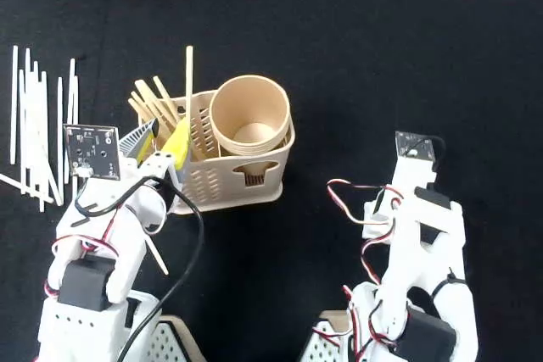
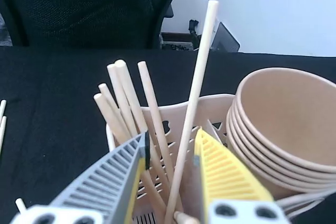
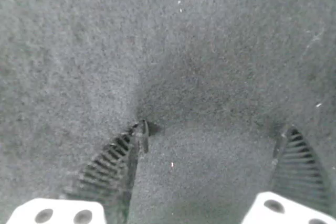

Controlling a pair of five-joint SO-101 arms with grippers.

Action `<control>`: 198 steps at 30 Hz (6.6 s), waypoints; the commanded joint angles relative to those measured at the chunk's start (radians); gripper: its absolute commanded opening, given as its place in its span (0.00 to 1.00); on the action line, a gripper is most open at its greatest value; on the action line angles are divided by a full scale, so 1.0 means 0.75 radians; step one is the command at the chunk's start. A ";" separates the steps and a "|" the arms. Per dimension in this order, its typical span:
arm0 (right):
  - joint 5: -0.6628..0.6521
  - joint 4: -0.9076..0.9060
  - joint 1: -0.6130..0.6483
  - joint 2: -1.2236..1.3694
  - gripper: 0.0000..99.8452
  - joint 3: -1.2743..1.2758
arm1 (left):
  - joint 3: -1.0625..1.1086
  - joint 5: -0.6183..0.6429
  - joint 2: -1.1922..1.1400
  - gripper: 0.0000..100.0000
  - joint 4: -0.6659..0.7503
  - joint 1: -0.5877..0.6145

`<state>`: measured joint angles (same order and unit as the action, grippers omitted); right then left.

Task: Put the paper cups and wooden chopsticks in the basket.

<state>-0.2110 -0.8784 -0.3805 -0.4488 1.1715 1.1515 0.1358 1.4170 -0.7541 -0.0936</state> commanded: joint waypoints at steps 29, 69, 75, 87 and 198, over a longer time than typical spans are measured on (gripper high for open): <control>0.004 0.020 -0.012 -0.032 0.38 0.003 | -0.099 -0.196 -0.178 0.16 -0.002 0.940; 0.004 0.023 -0.010 -0.032 0.38 0.011 | -0.852 -0.123 -0.264 0.16 -0.620 0.345; 0.004 0.023 -0.012 -0.032 0.38 0.011 | -1.149 -0.139 -0.278 0.16 -0.939 0.512; 0.004 0.023 -0.012 -0.032 0.38 0.013 | -0.895 -0.350 -0.892 0.16 -0.468 1.091; 0.002 0.018 -0.012 -0.032 0.38 0.015 | -2.045 -0.137 -1.952 0.03 -1.039 1.214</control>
<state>-0.2110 -0.8723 -0.3805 -0.4488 1.1822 -0.5854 0.0407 -0.2555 -1.6180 0.8439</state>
